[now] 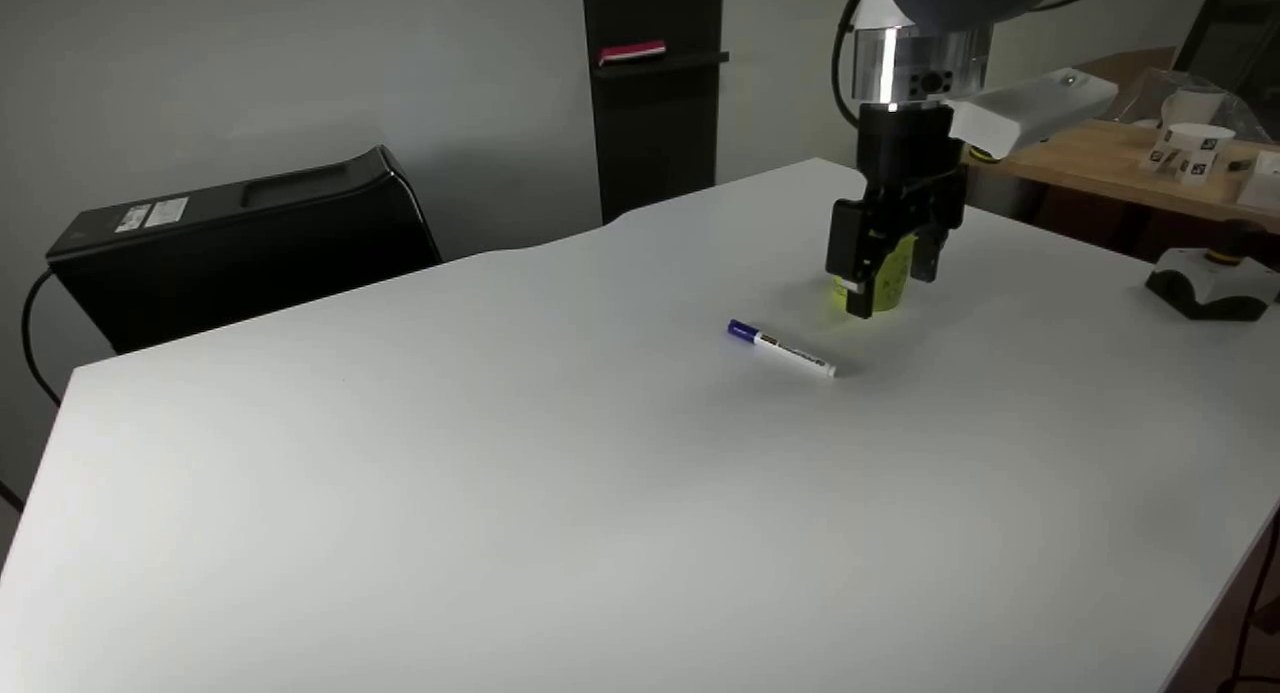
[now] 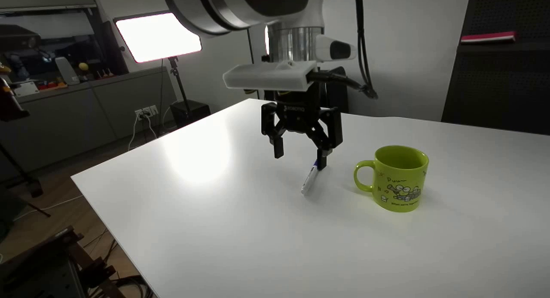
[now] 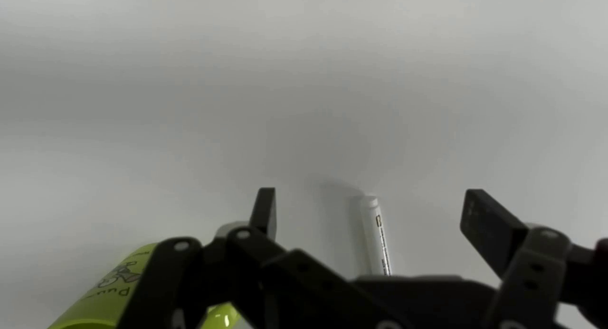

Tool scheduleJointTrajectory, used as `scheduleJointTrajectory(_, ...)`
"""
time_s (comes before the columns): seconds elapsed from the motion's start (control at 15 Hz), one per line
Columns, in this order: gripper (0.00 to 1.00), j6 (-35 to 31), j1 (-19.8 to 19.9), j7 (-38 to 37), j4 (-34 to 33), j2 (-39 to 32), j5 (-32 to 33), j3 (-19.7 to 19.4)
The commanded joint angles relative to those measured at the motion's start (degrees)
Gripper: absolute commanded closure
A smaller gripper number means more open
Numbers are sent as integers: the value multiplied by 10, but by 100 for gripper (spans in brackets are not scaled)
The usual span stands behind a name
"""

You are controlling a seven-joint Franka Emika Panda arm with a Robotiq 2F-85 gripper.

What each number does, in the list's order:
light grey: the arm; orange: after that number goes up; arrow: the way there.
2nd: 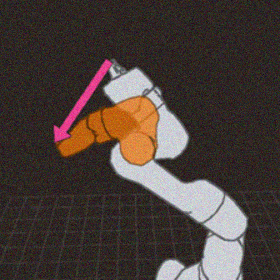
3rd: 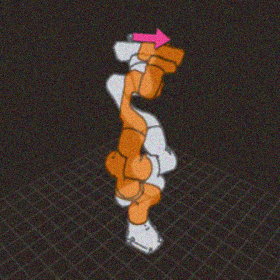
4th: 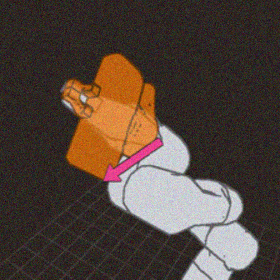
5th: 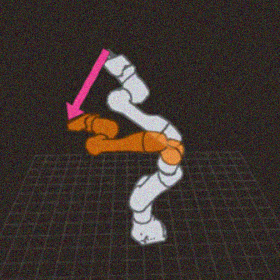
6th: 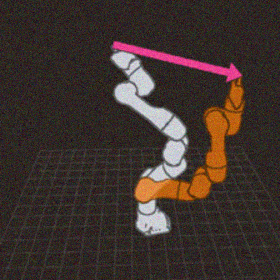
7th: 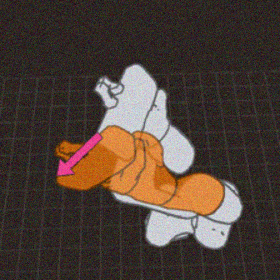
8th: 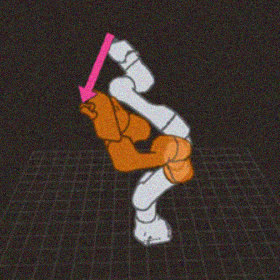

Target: Pick the marker and put it in the cup

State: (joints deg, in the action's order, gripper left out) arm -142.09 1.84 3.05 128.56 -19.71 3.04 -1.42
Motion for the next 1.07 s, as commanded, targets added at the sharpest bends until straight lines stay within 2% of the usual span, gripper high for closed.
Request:
scheduleJointTrajectory(0.0,0,4,-8,24,-34,-47,13,10)
scheduleJointTrajectory(0.53,0,-62,-52,12,-78,-122,83,1)
scheduleJointTrajectory(1.0,0,-118,-47,21,-109,-174,71,5)
